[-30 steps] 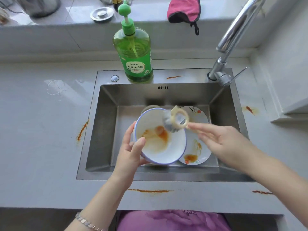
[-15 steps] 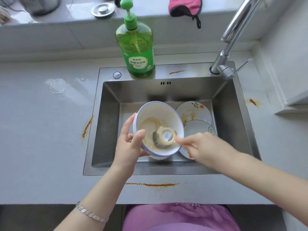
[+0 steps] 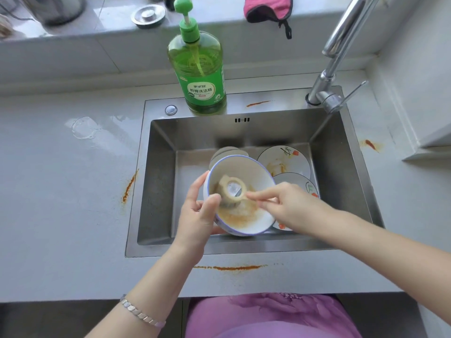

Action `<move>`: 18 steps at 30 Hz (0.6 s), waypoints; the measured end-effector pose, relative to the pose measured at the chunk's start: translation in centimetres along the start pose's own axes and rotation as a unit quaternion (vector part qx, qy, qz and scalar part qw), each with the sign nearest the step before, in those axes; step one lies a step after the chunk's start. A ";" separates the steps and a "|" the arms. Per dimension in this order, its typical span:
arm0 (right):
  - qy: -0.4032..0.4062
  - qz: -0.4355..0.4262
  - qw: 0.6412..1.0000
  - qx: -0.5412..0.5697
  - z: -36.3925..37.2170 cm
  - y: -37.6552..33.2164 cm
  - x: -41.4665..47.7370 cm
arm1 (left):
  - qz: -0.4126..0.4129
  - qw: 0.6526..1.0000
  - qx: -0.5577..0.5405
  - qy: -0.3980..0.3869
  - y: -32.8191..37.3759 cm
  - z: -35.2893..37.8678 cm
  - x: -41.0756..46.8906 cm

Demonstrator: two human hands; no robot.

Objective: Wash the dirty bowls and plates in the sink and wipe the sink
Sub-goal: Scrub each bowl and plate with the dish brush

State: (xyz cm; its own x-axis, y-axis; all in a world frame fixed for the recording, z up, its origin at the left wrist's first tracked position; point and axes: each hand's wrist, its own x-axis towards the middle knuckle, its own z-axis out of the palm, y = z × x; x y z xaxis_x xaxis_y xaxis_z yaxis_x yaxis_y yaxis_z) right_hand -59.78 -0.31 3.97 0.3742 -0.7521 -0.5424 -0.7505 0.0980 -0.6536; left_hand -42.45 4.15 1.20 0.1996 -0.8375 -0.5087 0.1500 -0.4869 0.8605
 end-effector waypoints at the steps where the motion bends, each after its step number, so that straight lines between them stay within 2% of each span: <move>1: 0.013 0.012 0.999 -0.030 -0.3 0.5 0.1 | 0.000 1.000 -0.002 0.012 0.0 -0.4 0.2; 3: -0.014 0.028 0.999 -0.034 0.3 0.9 -0.3 | 0.006 0.999 0.006 0.038 0.1 -1.1 0.6; 5: -0.060 -0.001 0.998 0.017 1.9 -0.1 -0.7 | 0.003 0.999 0.014 0.035 0.0 -1.0 0.6; 8: -0.012 -0.026 0.999 0.034 1.7 -0.4 0.3 | -0.004 1.000 0.031 0.003 -0.1 -0.4 0.2; 10: 0.017 0.007 0.999 -0.043 0.7 0.8 0.6 | 0.005 0.999 0.034 0.010 0.2 -1.0 0.5; 11: 0.012 0.021 0.998 -0.064 0.5 1.3 0.4 | 0.013 0.999 0.034 0.020 0.4 -1.4 0.7; 14: -0.063 0.004 0.998 0.008 2.1 0.7 -0.5 | 0.016 0.998 0.050 0.033 0.5 -1.5 0.9; 16: -0.052 -0.028 0.998 0.033 2.2 -0.4 0.0 | 0.003 0.999 0.047 0.011 0.3 -0.8 0.4; 18: -0.017 -0.016 1.000 0.000 1.0 -0.3 0.6 | -0.012 0.999 0.030 0.005 0.3 -0.6 0.0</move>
State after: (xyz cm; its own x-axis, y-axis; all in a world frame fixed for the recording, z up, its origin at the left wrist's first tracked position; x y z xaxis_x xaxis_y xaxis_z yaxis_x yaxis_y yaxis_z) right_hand -58.80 -0.17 3.33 0.4167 -0.7318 -0.5392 -0.7379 0.0741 -0.6709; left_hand -41.82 4.13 1.47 0.2059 -0.8232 -0.5292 0.0974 -0.5208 0.8481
